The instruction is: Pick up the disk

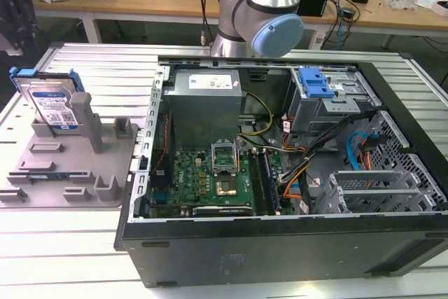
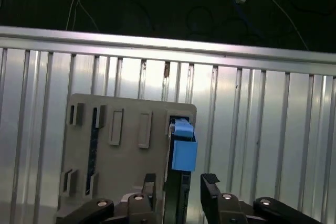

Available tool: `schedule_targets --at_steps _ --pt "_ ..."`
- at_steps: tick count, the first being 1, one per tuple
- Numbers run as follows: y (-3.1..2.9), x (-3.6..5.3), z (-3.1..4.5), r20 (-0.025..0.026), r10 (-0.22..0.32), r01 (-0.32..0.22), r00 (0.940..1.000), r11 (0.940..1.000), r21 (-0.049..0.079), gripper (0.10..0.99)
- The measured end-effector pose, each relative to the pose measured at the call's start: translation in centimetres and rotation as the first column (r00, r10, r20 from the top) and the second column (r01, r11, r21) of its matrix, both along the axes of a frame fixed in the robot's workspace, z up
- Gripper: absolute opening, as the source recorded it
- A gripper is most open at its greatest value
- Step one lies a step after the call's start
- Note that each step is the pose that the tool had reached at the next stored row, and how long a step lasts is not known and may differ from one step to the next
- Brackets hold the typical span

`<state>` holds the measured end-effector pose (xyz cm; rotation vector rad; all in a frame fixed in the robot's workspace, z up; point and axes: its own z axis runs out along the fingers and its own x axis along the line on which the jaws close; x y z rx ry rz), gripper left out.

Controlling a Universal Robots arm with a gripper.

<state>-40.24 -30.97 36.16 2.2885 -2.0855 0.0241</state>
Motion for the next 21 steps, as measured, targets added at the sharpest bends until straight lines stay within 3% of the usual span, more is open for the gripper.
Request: schedule_targets --at_steps 2,4,6,7,9,13,21 --pt "0.00 -0.44 -0.01 0.0003 0.000 0.000 1.0000 1.0000 0.000 0.490" --pt "0.00 -0.66 -0.01 0.0003 0.000 0.000 1.0000 1.0000 0.000 0.643" --pt "0.00 -0.78 -0.02 0.0004 0.000 0.000 1.0000 1.0000 0.000 0.643" --pt "0.00 -0.78 -0.02 0.0004 -0.001 0.001 1.0000 1.0000 0.000 0.706" --pt "0.00 -0.79 -0.02 0.0002 -0.004 0.004 1.0000 1.0000 0.000 0.706" --pt "0.01 -0.80 -0.15 0.0002 -0.075 0.075 0.9972 0.9972 0.000 0.706" --pt "0.02 -0.79 -0.48 0.0002 -0.080 0.080 0.9968 0.9968 0.000 0.706"
